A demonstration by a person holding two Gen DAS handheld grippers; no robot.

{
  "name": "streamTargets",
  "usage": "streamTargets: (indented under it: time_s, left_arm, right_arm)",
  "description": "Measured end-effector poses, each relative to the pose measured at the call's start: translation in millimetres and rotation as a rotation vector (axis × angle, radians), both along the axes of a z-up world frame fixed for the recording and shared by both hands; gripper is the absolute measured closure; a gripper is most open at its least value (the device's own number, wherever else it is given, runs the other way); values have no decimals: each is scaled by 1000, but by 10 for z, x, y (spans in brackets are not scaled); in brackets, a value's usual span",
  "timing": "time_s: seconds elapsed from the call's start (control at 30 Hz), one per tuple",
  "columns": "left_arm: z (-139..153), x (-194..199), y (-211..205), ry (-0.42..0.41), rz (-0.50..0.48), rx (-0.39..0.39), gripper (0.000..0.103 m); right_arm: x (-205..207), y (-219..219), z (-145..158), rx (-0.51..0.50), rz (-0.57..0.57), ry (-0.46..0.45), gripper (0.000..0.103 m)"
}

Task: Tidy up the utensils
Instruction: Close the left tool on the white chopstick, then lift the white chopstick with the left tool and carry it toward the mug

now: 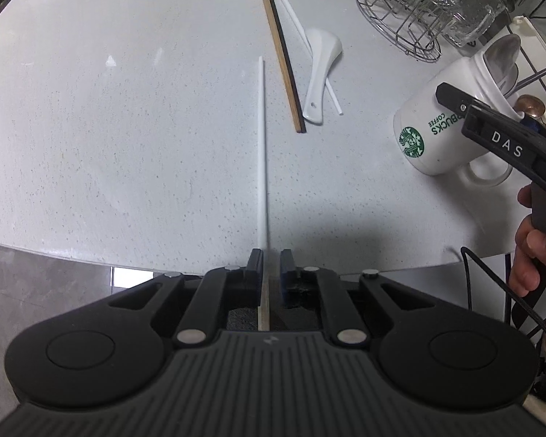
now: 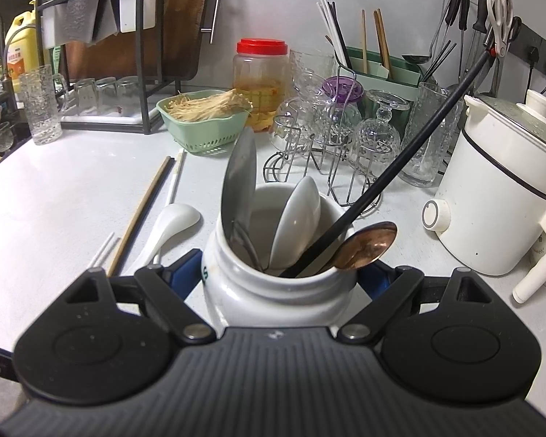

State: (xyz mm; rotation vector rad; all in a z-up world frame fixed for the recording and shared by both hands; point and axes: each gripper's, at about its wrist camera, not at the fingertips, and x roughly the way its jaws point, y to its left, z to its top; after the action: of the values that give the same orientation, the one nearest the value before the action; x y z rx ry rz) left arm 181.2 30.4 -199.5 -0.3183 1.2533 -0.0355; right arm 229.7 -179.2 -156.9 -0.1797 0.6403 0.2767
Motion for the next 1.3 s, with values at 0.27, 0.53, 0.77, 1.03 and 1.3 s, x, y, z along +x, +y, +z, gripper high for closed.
streamTargets:
  time_s: [0.27, 0.53, 0.77, 1.03, 1.3]
  left_arm:
    - [44, -141, 146, 5, 63, -73, 72]
    - [-98, -233, 152, 53, 77, -111, 72]
    - [-268, -209, 73, 92, 64, -83, 72]
    - [-226, -179, -7, 79, 26, -36, 95]
    - [229, -146, -7, 5, -46, -2, 95]
  right_arm:
    - [-5, -14, -2, 3, 6, -2, 12]
    - [1, -21, 3, 5, 12, -3, 12]
    - [-11, -27, 1, 5, 18, -8, 12]
    - [-13, -31, -3, 10, 17, -9, 12]
    - [-20, -26, -6, 14, 13, -16, 12]
